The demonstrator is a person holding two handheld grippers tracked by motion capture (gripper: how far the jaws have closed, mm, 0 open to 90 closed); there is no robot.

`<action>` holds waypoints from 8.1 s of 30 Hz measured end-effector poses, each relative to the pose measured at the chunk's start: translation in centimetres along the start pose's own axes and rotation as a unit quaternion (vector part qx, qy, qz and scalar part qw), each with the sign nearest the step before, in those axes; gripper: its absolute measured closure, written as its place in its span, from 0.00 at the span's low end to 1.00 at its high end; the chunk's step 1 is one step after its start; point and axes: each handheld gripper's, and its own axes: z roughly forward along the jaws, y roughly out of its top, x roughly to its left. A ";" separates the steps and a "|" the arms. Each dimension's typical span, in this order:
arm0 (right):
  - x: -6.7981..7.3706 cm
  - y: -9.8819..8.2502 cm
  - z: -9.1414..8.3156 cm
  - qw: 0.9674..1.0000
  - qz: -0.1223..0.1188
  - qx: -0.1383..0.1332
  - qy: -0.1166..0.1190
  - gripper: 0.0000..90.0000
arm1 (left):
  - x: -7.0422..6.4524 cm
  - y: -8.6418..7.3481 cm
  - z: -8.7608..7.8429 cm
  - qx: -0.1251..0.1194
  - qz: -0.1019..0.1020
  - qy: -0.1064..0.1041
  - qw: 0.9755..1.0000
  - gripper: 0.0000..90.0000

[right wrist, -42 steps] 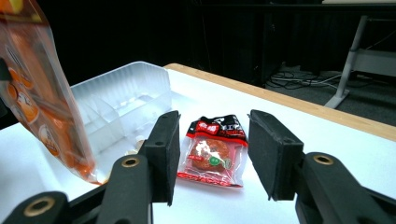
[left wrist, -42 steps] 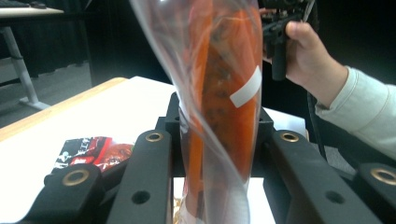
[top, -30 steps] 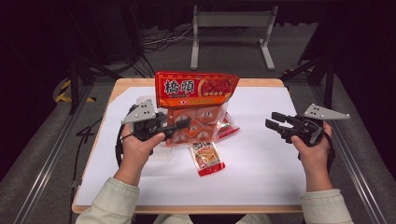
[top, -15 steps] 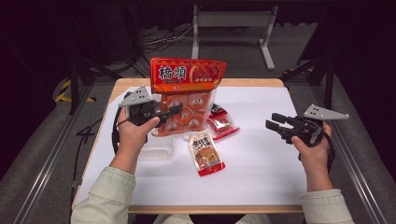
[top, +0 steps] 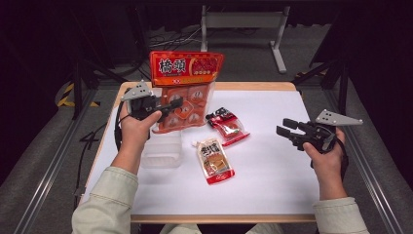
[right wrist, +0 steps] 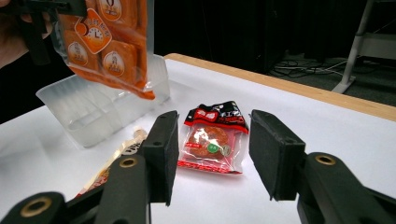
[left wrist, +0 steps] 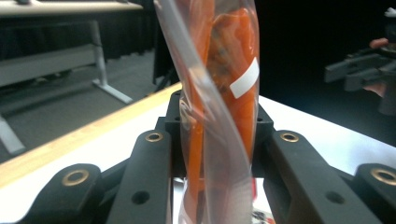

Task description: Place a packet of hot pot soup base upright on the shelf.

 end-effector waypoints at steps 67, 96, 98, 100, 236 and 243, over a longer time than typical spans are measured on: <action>0.1 -0.7 0.5 1.000 0.009 0.003 0.012 0.57 | 6.1 -3.5 1.7 0.007 -0.081 0.145 0.986 0.78; 0.4 -0.7 1.0 1.000 0.006 0.007 0.021 0.56 | 6.4 -4.1 -0.7 0.121 -0.070 0.115 0.983 0.77; 0.4 -0.7 1.0 1.000 0.006 0.008 0.022 0.56 | 6.5 -4.3 -0.9 0.119 -0.074 0.116 0.983 0.77; 0.5 -0.7 1.1 1.000 0.008 0.009 0.022 0.56 | 6.4 -4.5 -1.1 0.118 -0.075 0.112 0.984 0.77; -2.8 1.9 18.7 0.993 -0.057 0.100 0.026 0.35 | -4.8 -11.6 -13.1 0.108 -0.076 0.141 0.981 0.05; -3.4 1.2 19.9 0.992 -0.046 0.116 0.020 0.34 | -4.6 -11.8 -13.1 0.108 -0.079 0.141 0.981 0.05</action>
